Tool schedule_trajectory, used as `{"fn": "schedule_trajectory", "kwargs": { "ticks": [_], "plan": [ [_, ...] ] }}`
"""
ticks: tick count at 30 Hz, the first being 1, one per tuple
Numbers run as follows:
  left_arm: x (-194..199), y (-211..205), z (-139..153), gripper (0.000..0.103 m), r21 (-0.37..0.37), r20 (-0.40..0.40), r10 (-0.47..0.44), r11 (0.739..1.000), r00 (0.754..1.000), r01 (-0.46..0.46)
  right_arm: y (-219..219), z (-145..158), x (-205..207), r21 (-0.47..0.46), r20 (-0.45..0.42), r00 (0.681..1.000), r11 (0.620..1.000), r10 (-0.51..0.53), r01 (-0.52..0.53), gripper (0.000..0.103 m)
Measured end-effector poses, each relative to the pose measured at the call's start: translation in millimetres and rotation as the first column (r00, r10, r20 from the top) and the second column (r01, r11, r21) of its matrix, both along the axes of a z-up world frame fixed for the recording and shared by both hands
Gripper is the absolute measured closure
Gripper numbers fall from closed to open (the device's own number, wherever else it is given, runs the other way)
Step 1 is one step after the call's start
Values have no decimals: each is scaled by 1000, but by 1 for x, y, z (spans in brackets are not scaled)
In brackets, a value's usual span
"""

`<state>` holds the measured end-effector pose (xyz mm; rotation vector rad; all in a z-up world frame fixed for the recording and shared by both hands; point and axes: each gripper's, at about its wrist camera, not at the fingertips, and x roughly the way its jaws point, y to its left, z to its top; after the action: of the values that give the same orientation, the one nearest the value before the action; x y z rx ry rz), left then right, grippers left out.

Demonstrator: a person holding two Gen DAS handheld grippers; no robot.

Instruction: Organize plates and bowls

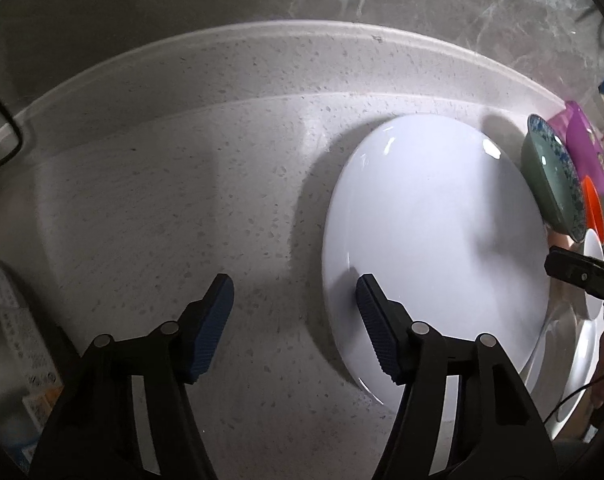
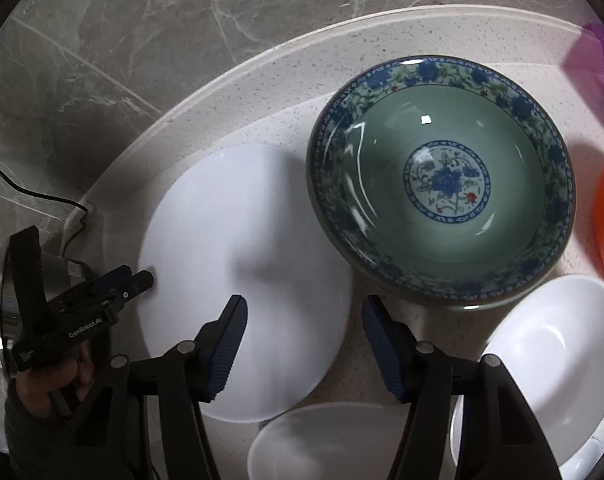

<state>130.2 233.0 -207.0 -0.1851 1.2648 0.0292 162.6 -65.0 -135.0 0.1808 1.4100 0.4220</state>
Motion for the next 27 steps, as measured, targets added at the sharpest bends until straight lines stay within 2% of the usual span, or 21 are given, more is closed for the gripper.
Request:
{"fn": "schedule_trajectory", "kwargs": {
  "ticks": [2,6,9,11,15,17,22,27],
  "plan": [
    [4,2,-1,41,2,-8,-5,1000,1000,5,0,-3,1,-18,-16,1000,1000,-14,14,46],
    [10,-4,-1,41,26,-11,-29,999,1000,29,8,-5,3,-60,-46,998,997,-53,50,46],
    [11,-14,-2,48,5,-11,-63,998,998,63,15,-4,3,-77,-58,997,996,-42,38,49],
    [12,-18,-3,48,-1,-13,-69,998,998,69,22,-5,2,-94,-69,997,995,-37,30,52],
    [14,-23,-6,49,5,-9,-84,996,996,84,33,-9,4,-130,-75,996,991,-55,45,52],
    [14,-21,-7,56,-19,-5,-90,996,996,90,38,-10,5,-134,-71,996,990,-55,45,54],
    [26,-27,-11,66,-83,2,-114,990,994,113,45,-20,8,-145,-86,993,987,-87,74,58],
    [31,-31,-13,67,-80,10,-122,989,992,122,56,-25,9,-155,-58,993,984,-102,92,62]
  ]
}}
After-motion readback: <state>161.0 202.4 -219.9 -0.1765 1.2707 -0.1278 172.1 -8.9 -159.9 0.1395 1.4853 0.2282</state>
